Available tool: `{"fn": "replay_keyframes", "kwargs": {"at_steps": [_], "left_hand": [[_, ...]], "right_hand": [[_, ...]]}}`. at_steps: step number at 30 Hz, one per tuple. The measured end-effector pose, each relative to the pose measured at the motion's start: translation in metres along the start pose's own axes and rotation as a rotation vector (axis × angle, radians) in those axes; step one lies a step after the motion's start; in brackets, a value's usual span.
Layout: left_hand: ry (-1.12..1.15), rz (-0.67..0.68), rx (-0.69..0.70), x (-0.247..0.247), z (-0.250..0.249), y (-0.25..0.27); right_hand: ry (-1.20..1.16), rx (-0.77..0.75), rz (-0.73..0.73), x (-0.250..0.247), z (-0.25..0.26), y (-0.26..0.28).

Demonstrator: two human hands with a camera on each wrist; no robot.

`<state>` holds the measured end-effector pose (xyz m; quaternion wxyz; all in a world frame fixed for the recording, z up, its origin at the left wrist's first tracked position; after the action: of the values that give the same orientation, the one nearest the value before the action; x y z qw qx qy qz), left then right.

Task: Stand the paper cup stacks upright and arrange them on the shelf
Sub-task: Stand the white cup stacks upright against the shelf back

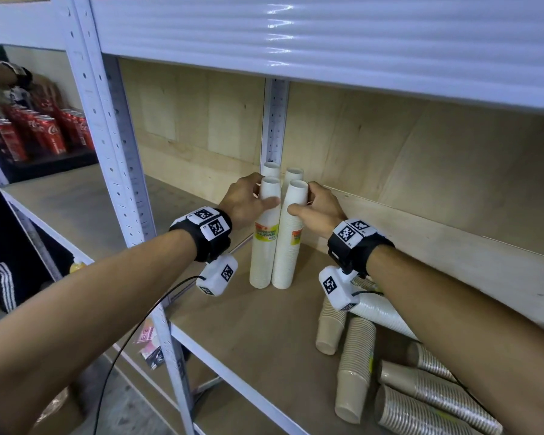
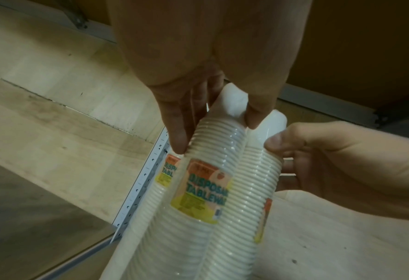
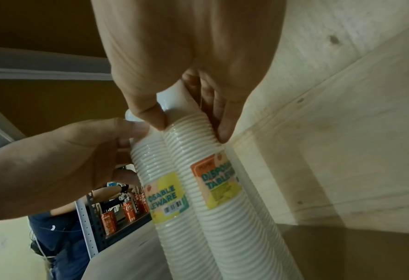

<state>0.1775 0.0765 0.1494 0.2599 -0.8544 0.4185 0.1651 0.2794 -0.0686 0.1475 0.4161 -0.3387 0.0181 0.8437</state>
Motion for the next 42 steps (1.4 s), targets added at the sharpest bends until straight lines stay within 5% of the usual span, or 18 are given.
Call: {"fn": "replay_keyframes", "kwargs": {"at_steps": [42], "left_hand": [[0.087, -0.013, -0.054, -0.030, -0.029, -0.009]], "right_hand": [[0.180, 0.018, -0.072, -0.017, 0.025, -0.004]]}}
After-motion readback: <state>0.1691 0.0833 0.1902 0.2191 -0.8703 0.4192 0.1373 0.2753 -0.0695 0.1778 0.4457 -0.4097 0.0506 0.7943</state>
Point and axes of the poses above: each hand's wrist, its own y-axis away from the middle knuckle, its own x-axis out of the palm, z = x × y, the point moved 4 cm from there along -y, towards the middle knuckle, and after that the axes turned 5 degrees about y, right-handed, at the moved point
